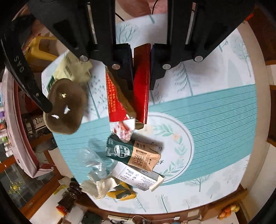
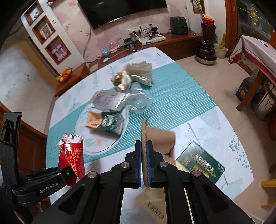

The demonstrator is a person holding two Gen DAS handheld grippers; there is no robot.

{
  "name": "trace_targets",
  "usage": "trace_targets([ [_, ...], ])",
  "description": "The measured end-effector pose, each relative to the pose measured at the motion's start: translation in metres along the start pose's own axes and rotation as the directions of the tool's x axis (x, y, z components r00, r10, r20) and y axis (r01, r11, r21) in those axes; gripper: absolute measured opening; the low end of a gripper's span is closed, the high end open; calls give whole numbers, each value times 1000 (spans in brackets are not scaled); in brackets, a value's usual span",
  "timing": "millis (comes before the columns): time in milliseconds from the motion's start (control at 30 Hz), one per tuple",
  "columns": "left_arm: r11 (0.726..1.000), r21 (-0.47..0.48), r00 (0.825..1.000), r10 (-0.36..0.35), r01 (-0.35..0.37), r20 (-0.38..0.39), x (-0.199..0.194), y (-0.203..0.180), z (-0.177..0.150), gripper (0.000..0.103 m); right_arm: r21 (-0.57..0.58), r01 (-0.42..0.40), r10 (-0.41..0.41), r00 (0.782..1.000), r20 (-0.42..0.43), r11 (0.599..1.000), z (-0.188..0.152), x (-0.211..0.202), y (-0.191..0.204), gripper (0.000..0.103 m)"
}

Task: Collect trash
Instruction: 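Grasp the red box with the left gripper while the right gripper grasps the brown pulp tray, then carry red box and pulp tray to the bin and open both grippers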

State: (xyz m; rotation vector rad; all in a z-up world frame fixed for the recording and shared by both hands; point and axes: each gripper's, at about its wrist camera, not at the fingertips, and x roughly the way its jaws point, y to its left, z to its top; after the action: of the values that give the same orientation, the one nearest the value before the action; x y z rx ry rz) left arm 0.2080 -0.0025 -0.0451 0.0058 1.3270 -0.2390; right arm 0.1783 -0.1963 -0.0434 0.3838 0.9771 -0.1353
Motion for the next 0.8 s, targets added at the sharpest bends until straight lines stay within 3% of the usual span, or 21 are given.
trace_targets([
  [300,997,70,998,-18,14,57,-51,-11,-78,13,-27,-107,108,993,46,994,-47,-86,13,4],
  [467,994,107,997,-18,10,74,-69,-23,-127,13,-71,-126,130,990,47,989,-93,-137,12,4],
  [800,988,158,999,-7,1,36,-56,-48,-225,13,-92,-142,140,990,-28,986,-199,-177,-16,4],
])
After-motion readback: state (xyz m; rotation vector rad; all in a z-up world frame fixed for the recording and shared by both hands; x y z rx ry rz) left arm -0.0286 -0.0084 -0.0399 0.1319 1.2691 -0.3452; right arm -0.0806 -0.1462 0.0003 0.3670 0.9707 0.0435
